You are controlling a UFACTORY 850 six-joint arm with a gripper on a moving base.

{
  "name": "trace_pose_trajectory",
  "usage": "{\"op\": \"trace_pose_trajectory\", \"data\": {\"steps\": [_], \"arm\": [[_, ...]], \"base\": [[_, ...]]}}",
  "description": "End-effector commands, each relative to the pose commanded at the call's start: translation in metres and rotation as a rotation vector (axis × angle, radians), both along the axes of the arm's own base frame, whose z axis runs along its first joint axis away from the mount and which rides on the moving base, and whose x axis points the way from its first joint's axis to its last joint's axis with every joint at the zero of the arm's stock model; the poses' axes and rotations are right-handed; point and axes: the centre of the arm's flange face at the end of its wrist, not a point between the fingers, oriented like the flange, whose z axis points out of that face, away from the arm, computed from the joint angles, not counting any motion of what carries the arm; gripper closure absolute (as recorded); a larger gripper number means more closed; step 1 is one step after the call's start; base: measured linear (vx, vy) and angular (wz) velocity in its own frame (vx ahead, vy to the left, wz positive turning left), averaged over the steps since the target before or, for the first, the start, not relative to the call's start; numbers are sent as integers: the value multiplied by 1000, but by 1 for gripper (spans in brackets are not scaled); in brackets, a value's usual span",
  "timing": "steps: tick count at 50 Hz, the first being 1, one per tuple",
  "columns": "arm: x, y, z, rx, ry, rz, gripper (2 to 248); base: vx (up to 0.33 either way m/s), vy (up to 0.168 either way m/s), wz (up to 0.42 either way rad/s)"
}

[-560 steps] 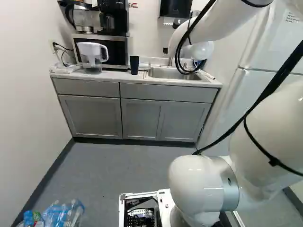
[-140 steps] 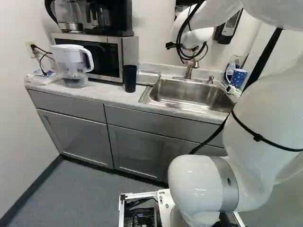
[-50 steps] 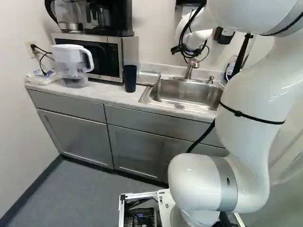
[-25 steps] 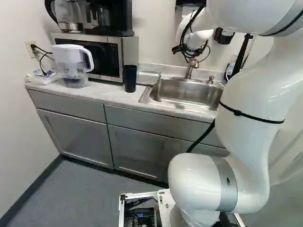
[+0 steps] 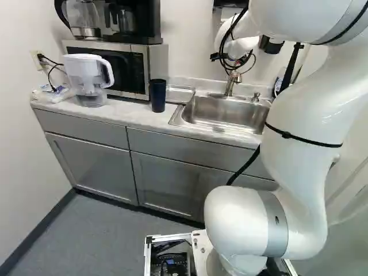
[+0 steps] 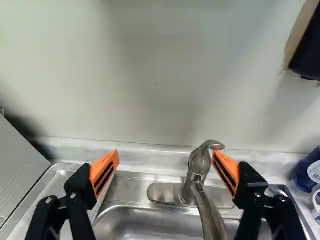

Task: Rinse the cup and place it in the tray

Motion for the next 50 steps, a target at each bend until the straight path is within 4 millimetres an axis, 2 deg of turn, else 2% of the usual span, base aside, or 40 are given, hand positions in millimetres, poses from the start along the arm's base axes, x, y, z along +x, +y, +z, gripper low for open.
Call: {"op": "trace_pose_trajectory", "data": {"steps": [10,50], "arm": [[7,-2,0,0,-2,-1,3],[7,-2,0,0,-2,-1,3]], "base": [[0,0,0],[0,0,0]]}}
